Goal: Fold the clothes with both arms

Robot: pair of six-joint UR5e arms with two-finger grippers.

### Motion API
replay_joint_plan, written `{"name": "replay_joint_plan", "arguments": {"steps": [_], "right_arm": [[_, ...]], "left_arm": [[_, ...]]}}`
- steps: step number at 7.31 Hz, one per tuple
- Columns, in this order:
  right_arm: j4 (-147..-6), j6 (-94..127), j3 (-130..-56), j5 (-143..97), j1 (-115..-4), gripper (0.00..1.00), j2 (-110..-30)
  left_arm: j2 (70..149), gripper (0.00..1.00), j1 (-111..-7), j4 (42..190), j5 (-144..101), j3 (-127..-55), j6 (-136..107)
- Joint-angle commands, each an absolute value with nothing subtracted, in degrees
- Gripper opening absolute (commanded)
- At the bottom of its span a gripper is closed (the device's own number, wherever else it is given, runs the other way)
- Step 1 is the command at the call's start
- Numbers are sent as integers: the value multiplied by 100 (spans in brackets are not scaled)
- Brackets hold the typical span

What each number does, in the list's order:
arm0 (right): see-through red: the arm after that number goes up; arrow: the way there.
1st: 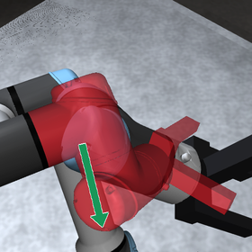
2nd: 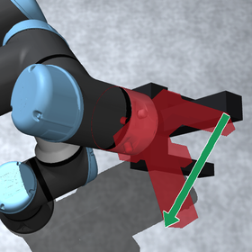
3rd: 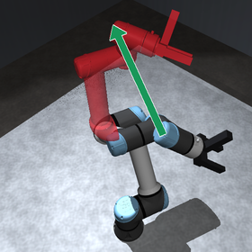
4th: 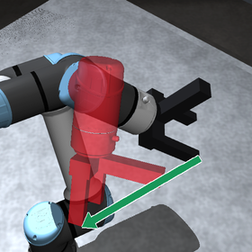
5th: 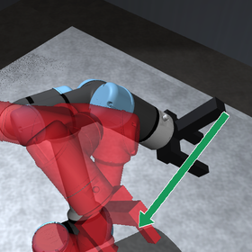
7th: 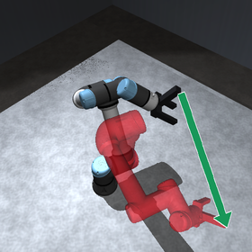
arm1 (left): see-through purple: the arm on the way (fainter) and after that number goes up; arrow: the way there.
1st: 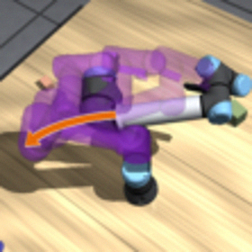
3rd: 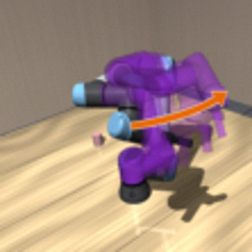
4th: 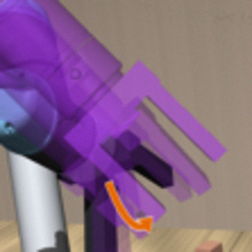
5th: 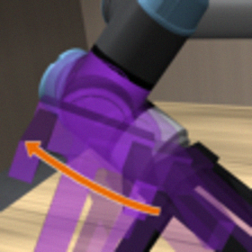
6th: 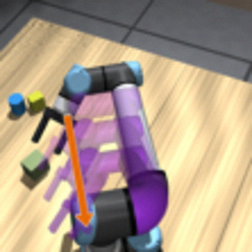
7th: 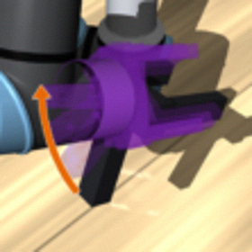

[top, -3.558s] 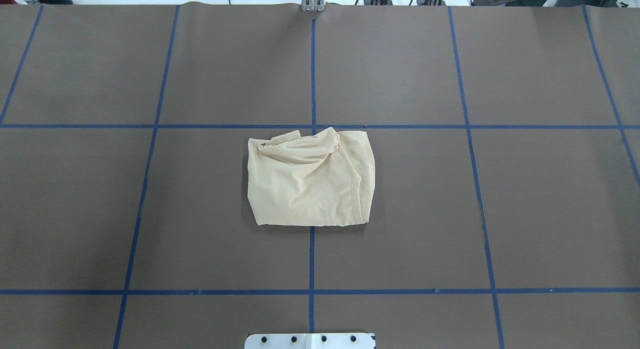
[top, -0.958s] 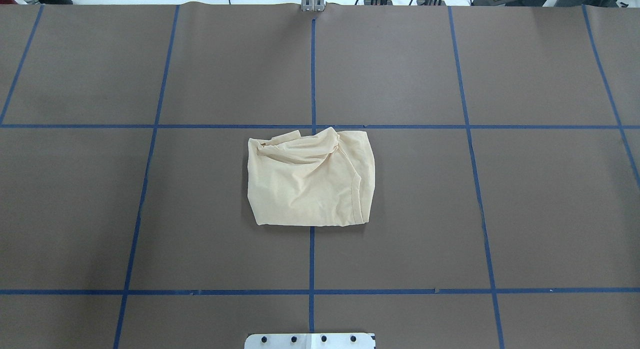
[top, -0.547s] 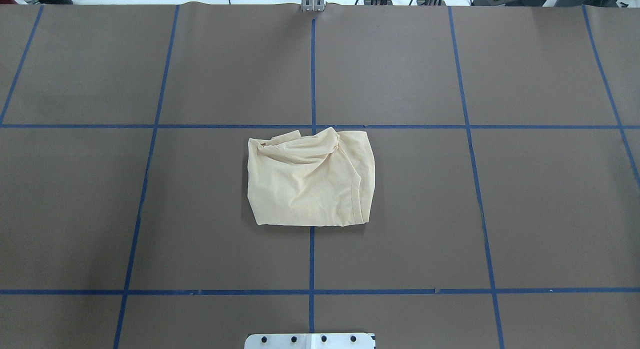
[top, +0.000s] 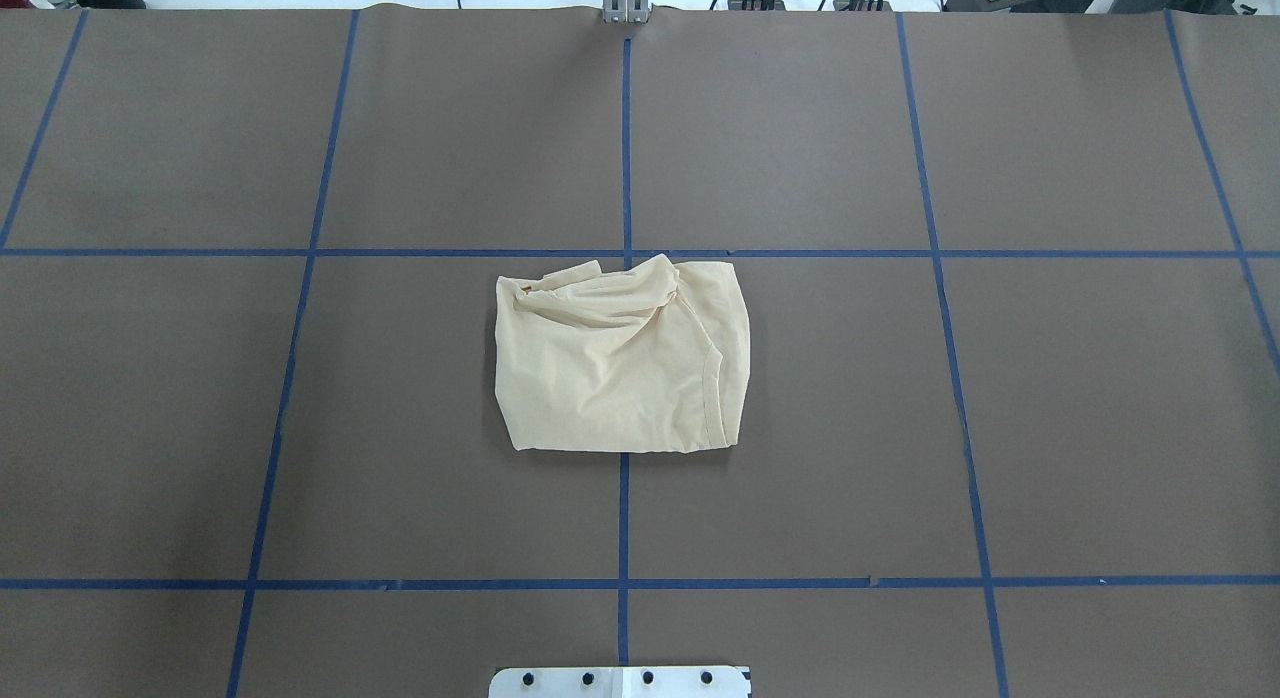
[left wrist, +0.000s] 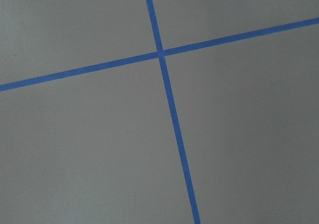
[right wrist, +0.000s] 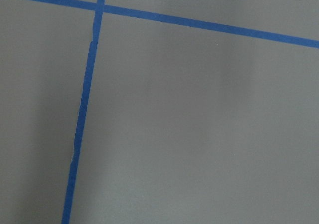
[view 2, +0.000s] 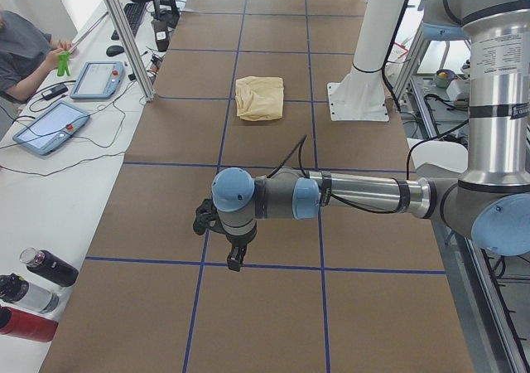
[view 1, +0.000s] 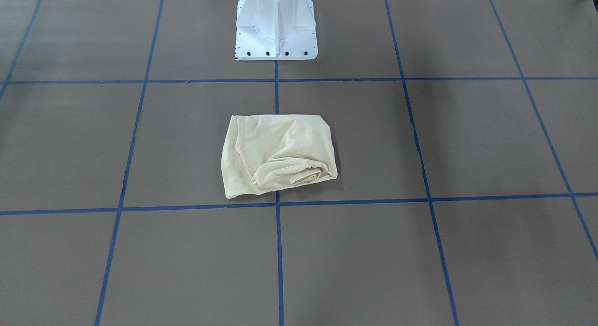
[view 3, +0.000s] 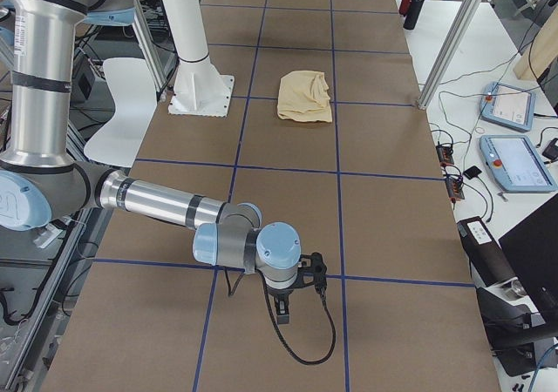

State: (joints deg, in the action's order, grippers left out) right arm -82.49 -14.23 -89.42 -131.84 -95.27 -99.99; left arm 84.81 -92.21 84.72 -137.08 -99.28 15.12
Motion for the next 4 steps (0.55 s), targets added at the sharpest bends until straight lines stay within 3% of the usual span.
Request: {"name": "replay_joint_plan", "arguments": {"steps": [1,4], "right_arm": [[-8253,-1424,-8938,-13184,-9527,100,-10020],[-8244,-1424,-8938,-13184,-9527,100,-10020]], "left_arm": [[8481,100,-9220,8473,-13711,-9932,1512],[8481,100,-9220,8473,-13711,-9958,1521]]}}
